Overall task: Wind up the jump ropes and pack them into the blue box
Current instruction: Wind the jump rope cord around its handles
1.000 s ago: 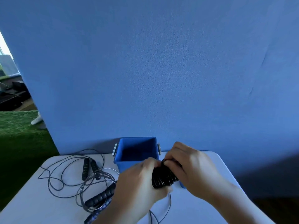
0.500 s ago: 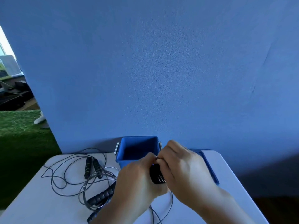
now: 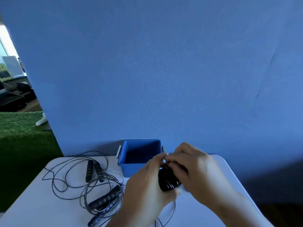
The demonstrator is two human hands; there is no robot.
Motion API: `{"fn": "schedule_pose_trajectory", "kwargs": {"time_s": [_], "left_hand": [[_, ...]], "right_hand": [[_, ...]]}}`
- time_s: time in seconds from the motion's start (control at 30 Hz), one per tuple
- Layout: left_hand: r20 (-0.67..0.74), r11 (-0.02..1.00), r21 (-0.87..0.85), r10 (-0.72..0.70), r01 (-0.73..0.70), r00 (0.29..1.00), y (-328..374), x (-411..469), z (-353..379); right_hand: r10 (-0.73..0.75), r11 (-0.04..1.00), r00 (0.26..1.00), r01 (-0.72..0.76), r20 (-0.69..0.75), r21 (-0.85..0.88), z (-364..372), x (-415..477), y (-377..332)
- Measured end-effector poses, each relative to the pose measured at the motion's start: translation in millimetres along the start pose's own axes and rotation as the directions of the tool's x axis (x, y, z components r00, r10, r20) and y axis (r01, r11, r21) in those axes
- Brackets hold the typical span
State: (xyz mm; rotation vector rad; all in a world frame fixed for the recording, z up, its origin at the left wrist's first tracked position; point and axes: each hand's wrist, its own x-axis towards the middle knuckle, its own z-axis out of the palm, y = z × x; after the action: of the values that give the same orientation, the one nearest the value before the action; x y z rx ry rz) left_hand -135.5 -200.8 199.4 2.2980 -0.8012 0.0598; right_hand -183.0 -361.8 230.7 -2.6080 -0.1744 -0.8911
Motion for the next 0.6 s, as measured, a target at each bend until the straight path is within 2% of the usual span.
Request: {"fn": "schedule_pose_trajectory", "kwargs": {"time_s": [0.1, 0.2, 0.27, 0.37, 0.43, 0.5, 0.6], "left_hand": [[-0.111, 0.999, 0.027, 0.041, -0.038, 0.993, 3, -2, 7], [-0.113, 0.999, -0.011, 0.032, -0.033, 0.993, 0, -2, 10], [-0.121, 0.997, -0.064, 0.026, -0.034, 0.992, -1, 1, 13], [-0.145, 0.993, -0.112, 0.016, -0.032, 0.989, 1, 3, 20], [-0.175, 0.992, -0.116, 0.02, -0.041, 0.984, 2, 5, 27], [-0.194, 0.993, -0.111, 0.028, -0.05, 0.981, 6, 6, 33], [-0.202, 0.99, -0.122, 0.04, -0.066, 0.979, 12, 8, 42]], "right_hand": [[0.031, 0.998, 0.995, -0.025, -0.098, 0.065, -6, -9, 8], [0.136, 0.988, 0.977, -0.121, -0.166, 0.095, -7, -24, 18], [0.225, 0.971, 0.963, -0.21, -0.147, 0.112, -4, -35, 26], [0.409, 0.894, 0.912, -0.408, 0.031, 0.185, 1, -47, 34], [0.511, 0.774, 0.837, -0.548, 0.197, 0.318, 2, -48, 34], [0.527, 0.649, 0.797, -0.602, 0.294, 0.466, 3, -47, 34], [0.536, 0.497, 0.774, -0.611, 0.337, 0.616, 3, -44, 39]]}}
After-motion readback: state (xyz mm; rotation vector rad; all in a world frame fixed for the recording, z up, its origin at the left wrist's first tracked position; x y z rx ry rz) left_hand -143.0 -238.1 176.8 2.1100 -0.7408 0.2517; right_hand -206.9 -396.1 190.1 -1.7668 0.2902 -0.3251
